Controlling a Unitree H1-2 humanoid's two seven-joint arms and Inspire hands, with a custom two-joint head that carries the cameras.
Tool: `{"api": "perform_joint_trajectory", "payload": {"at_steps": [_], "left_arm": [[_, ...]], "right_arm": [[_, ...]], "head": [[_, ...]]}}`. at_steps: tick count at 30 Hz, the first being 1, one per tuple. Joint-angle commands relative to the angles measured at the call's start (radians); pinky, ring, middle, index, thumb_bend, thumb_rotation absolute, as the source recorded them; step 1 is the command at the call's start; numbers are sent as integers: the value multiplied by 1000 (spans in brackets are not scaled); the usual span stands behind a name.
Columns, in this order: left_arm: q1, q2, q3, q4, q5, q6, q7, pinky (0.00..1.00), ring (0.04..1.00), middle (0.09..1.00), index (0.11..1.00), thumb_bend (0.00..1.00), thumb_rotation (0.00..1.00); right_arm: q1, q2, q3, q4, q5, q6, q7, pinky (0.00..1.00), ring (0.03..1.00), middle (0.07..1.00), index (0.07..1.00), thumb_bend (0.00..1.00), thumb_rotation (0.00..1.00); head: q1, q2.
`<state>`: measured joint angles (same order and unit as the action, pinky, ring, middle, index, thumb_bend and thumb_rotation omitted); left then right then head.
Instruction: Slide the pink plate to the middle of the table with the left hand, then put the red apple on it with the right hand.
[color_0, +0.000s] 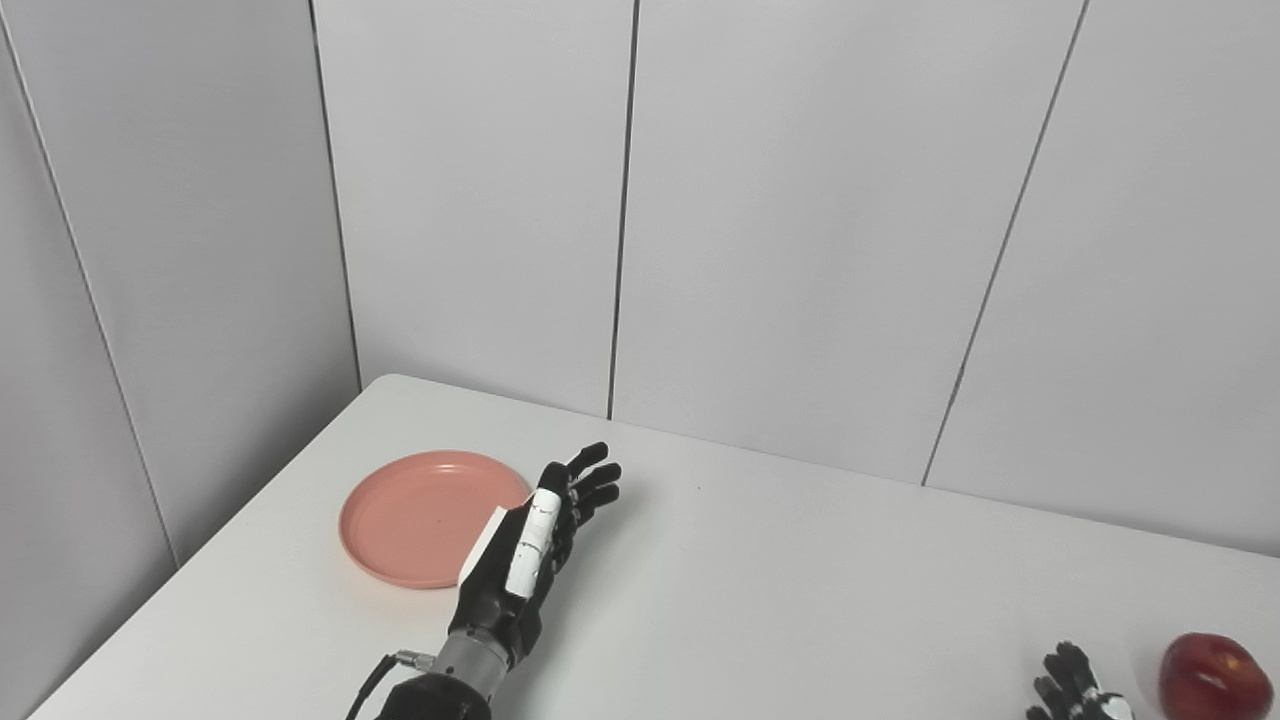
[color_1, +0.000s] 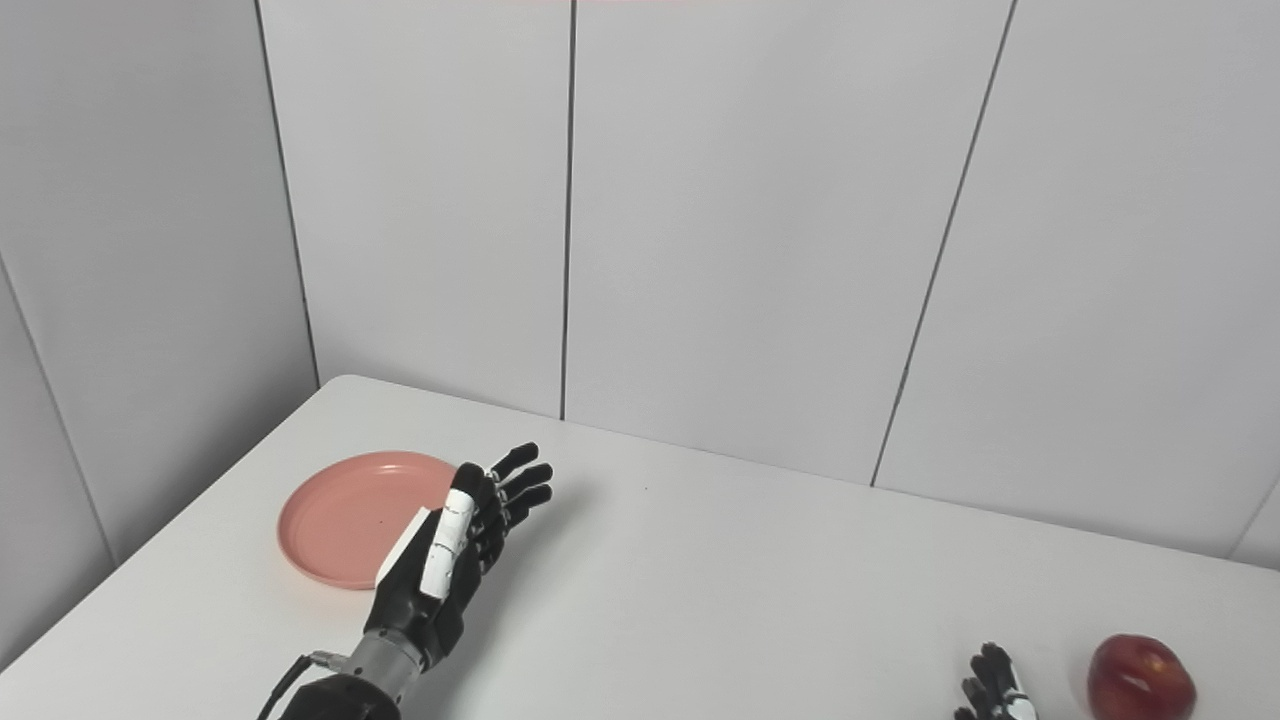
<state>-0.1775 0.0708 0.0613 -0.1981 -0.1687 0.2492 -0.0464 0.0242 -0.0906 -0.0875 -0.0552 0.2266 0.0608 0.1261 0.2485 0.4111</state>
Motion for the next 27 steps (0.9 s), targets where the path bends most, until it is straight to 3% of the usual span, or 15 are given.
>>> {"api": "perform_joint_trajectory", "payload": {"at_steps": [1, 14, 27], "left_arm": [[-56, 12, 5, -34, -18, 5, -12, 955, 885, 869, 845, 925, 1000], [-178, 83, 121, 33, -132, 32, -18, 946, 890, 871, 860, 914, 1000], [-272, 208, 182, 188, -197, 2, -81, 904, 879, 875, 889, 910, 1000]], "right_arm": [[41, 9, 4, 24, 8, 30, -1, 1000, 1000, 976, 966, 872, 1000], [49, 9, 5, 8, 15, 42, -5, 1000, 995, 970, 957, 859, 1000], [54, 4, 7, 3, 15, 40, -2, 1000, 992, 967, 959, 853, 1000]], "head": [[-3, 1], [-3, 11], [-3, 16]]}}
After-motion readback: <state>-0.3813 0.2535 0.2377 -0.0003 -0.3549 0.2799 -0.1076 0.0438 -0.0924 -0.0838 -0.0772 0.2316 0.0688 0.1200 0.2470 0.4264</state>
